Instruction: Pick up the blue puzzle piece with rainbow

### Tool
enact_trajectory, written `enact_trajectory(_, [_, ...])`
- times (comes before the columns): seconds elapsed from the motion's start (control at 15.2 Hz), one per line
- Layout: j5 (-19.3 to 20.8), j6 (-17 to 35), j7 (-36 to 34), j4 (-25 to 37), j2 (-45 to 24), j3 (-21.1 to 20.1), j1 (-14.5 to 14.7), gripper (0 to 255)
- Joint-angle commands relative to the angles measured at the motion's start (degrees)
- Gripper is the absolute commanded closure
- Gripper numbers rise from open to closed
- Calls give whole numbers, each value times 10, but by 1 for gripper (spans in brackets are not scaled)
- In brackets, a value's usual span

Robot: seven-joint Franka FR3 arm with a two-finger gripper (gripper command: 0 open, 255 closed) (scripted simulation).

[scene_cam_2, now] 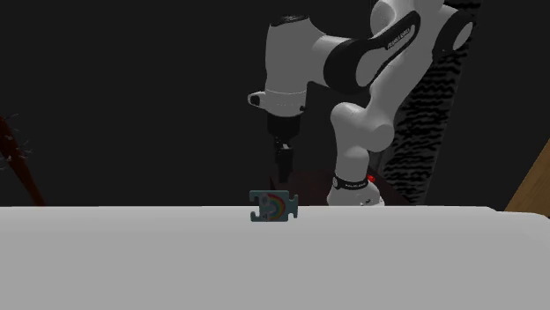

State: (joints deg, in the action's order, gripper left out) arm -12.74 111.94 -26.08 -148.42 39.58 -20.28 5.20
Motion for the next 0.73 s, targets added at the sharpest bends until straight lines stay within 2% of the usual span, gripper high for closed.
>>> enact_trajectory(0.0, [-22,30,-37,3,-29,-24,3,0])
enact_trajectory(0.07, [-31,45,-54,4,-43,-36,4,0])
enact_trajectory(0.66, [-40,112,-53,-38,-68,-51,5,0])
